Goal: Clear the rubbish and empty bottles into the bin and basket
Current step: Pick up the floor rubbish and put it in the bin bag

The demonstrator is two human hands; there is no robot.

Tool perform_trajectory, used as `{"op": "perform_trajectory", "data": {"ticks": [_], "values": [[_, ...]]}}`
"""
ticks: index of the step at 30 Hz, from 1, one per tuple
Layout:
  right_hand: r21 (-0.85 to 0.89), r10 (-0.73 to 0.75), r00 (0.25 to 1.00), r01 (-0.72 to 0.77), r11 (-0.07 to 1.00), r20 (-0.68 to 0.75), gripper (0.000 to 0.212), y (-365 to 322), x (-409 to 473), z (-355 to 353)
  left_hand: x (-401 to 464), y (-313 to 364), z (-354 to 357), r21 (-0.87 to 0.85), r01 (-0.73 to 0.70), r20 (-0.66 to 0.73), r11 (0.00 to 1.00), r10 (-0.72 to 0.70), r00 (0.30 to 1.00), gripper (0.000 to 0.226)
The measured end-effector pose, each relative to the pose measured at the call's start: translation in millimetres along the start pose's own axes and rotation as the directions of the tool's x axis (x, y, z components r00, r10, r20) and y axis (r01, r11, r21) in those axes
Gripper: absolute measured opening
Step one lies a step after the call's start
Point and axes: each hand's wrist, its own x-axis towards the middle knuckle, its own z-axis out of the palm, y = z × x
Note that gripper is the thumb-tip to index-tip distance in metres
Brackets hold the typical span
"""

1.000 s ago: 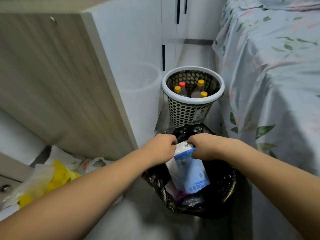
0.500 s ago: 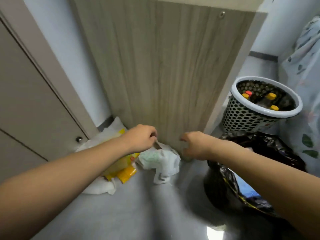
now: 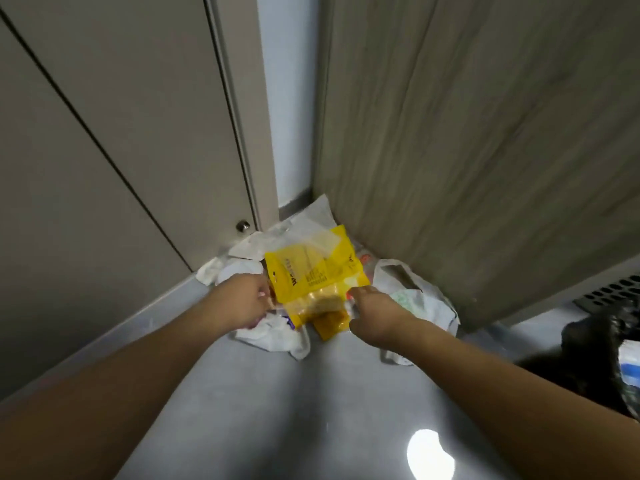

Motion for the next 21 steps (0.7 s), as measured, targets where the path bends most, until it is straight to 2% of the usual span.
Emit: {"op": "perform_trajectory", "data": {"ticks": [3, 6, 7, 9, 11, 13, 16, 18, 21], "values": [[-0.064, -0.008, 0.993, 0.0, 0.998, -0.121, 0.06, -7, 26, 0, 6, -14, 5, -0.012, 0.003, -0.054, 1.0, -0.003, 0.999, 0.023], [-0.157, -0.029, 0.973, -0.007, 0.988, -0.227, 0.072, -14, 54, -11, 12, -26, 9, 0.038, 0.012, -0.065, 0.999, -0.01, 0.998, 0.04], [-0.115, 0.002, 0.967, -0.032, 0.993, -0.253, 0.076, -17, 64, -14, 13, -28, 9, 0.036, 0.014, -0.069, 0.999, -0.011, 0.998, 0.042], [0.127, 0.171, 0.945, -0.14, 0.982, -0.279, 0.079, -24, 82, -21, 15, -30, 11, 0.016, -0.002, -0.104, 1.0, 0.003, 0.995, 0.036], [0.341, 0.346, 0.905, -0.253, 0.906, -0.248, 0.075, -27, 96, -28, 20, -31, 10, -0.031, -0.031, -0.171, 0.999, 0.025, 0.985, 0.033], [0.39, 0.438, 0.876, -0.338, 0.857, -0.203, 0.068, -25, 104, -32, 35, -30, 3, -0.086, -0.06, -0.247, 0.994, 0.037, 0.968, 0.031], [0.389, 0.476, 0.855, -0.375, 0.841, -0.205, 0.048, -18, 111, -31, 72, -18, -12, -0.144, -0.07, -0.321, 0.987, 0.02, 0.947, 0.033], [0.431, 0.467, 0.858, -0.347, 0.833, -0.211, 0.032, -12, 114, -29, 95, -2, -20, -0.207, -0.037, -0.275, 0.978, -0.021, 0.961, 0.043], [0.479, 0.431, 0.882, -0.301, 0.825, -0.188, 0.016, -4, 114, -30, 122, 22, -23, -0.274, -0.037, -0.11, 0.961, 0.007, 0.994, 0.077]]}}
